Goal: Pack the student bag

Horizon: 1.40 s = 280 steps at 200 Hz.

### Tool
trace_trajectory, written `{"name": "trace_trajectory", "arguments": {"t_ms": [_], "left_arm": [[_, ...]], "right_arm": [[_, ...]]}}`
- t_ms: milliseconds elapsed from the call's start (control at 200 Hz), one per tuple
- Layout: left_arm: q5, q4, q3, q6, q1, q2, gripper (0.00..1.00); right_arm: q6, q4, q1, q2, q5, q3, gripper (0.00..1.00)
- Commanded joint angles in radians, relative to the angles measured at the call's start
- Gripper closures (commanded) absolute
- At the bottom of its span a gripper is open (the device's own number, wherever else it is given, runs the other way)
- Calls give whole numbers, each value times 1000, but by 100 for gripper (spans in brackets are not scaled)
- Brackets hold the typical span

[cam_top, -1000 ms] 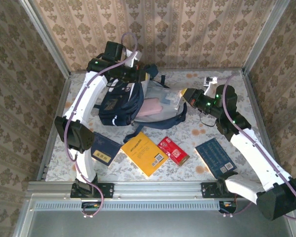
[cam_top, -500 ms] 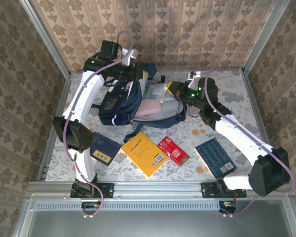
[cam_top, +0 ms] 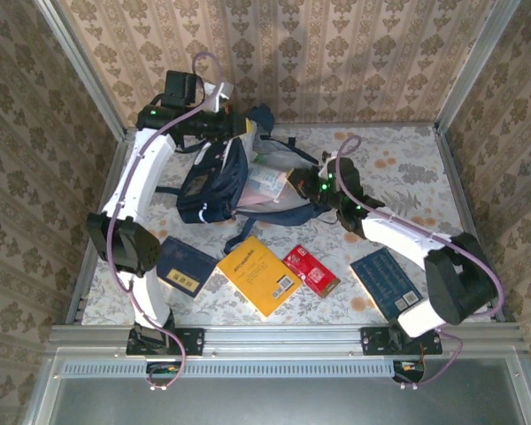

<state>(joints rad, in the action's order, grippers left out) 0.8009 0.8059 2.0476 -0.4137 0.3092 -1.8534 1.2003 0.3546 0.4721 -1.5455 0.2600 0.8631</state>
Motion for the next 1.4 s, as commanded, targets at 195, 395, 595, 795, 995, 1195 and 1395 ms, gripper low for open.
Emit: {"name": "trace_trajectory", "arguments": {"t_ms": [195, 395, 595, 795, 995, 1195, 1395], "left_arm": [[116, -163, -3, -26, 2, 82, 100], [118, -159, 4, -21, 12, 67, 100], [120, -152, 17, -14, 28, 44, 100], [122, -142, 39, -12, 26, 26, 100], [106, -159, -6, -16, -1, 41, 100], [68, -176, -52, -27, -14, 39, 100], [5, -250, -169, -78, 1, 54, 100]], "right_arm": [[-89, -48, 0, -109, -47, 43, 100], [-111, -116, 35, -231, -49, 259, 100], [-121, -219, 97, -446, -75, 573, 93], [-154, -329, 153, -640, -60, 856, 68], [-354, -414, 163, -460, -275, 745, 27], [-591, -584, 161, -263, -463, 662, 15], [-728, -662, 161, -81, -577, 541, 16]]}}
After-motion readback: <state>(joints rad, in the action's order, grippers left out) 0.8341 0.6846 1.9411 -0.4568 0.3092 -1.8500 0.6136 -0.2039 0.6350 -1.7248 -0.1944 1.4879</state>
